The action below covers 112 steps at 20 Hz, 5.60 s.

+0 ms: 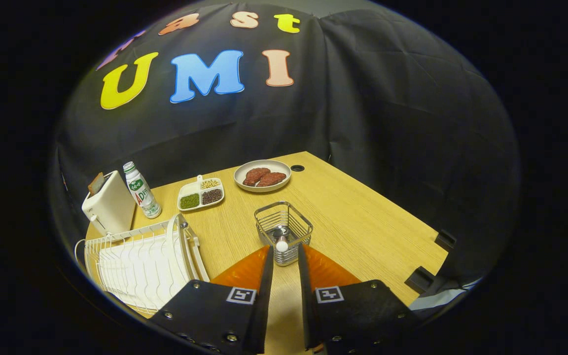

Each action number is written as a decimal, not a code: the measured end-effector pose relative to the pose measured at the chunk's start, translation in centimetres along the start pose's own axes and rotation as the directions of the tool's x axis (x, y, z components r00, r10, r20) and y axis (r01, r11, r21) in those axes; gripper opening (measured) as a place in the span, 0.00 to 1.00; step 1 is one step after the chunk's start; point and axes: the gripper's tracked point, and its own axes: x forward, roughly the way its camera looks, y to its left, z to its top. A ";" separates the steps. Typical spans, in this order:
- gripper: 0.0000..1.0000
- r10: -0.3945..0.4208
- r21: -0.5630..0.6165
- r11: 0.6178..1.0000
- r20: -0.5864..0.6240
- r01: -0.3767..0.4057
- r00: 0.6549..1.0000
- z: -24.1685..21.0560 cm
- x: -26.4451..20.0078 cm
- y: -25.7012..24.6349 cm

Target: Take the plate from the dish rack, then take the spoon from the basket and place it into the plate.

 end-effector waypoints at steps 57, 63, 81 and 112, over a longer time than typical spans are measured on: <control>0.08 0.403 -0.327 0.872 0.055 -0.365 0.914 -6.7 -25.2 13.6; 0.08 0.412 -0.359 0.847 -0.026 -0.393 0.911 -11.1 -25.3 12.8; 0.12 0.406 -0.298 0.860 -0.093 -0.415 0.909 -14.2 -21.7 13.3; 0.24 0.399 -0.291 0.899 0.234 -0.328 0.886 1.0 -25.6 12.9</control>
